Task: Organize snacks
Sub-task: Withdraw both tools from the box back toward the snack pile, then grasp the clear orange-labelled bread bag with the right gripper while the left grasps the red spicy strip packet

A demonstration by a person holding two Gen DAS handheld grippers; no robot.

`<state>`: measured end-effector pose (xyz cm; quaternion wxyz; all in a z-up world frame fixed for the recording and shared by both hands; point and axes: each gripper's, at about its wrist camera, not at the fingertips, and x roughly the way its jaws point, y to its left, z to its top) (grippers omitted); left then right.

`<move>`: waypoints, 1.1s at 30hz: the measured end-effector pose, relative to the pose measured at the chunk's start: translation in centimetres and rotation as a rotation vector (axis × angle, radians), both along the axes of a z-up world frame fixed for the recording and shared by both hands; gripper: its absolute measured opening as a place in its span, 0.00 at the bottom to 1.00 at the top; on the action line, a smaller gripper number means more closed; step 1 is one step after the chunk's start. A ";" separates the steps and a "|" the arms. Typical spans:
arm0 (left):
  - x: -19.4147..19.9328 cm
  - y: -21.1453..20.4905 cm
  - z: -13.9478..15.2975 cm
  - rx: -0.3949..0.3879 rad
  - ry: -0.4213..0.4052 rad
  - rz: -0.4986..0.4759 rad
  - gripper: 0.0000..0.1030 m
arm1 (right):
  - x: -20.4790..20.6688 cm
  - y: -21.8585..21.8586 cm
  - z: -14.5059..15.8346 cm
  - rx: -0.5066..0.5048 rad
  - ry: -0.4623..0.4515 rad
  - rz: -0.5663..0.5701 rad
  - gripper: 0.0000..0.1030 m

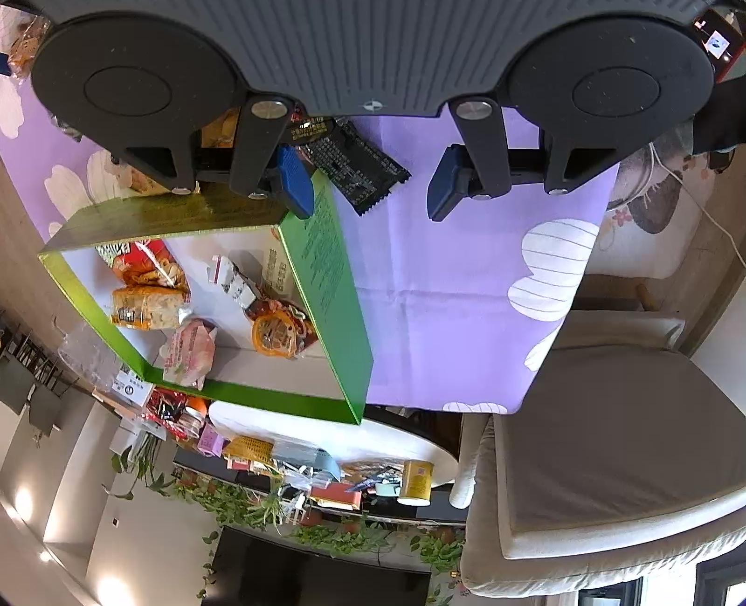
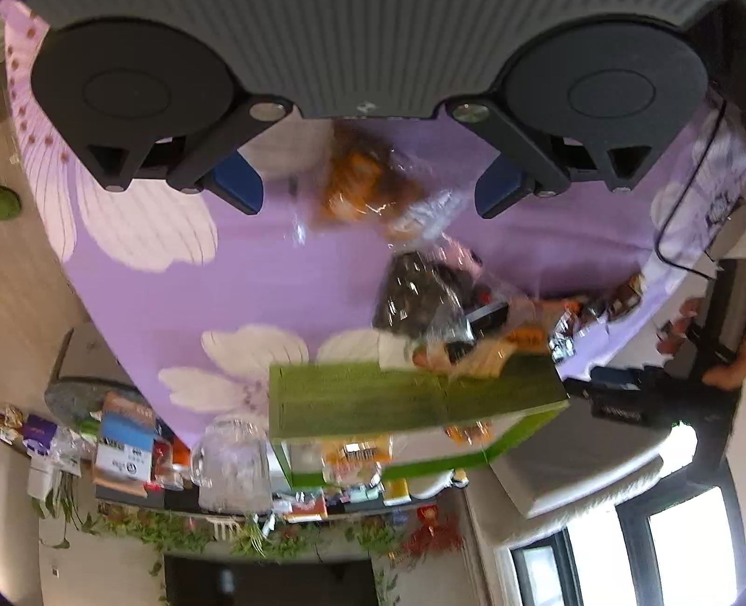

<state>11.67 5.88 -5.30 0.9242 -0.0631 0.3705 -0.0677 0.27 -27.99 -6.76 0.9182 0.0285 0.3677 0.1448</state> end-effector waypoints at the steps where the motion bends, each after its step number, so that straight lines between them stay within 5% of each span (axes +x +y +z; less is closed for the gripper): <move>1: 0.1 -0.1 -0.1 0.005 0.006 -0.001 0.50 | 0.0 0.0 -0.3 -0.003 0.008 -0.007 0.51; 16: 1.1 -0.9 -2.1 0.063 0.051 0.016 0.50 | 0.3 1.2 -1.3 -0.085 -0.051 0.004 0.51; 19: 1.0 -0.7 -2.1 0.043 0.065 -0.002 0.43 | 0.2 1.4 -1.4 -0.100 -0.062 0.010 0.51; 25: -0.9 -0.9 -2.0 -0.038 0.133 -0.149 0.40 | 0.4 1.8 -1.5 -0.115 -0.071 0.009 0.51; 33: -4.4 -3.9 -1.7 0.024 0.144 -0.323 0.40 | 0.3 1.8 -1.5 -0.117 -0.073 0.005 0.51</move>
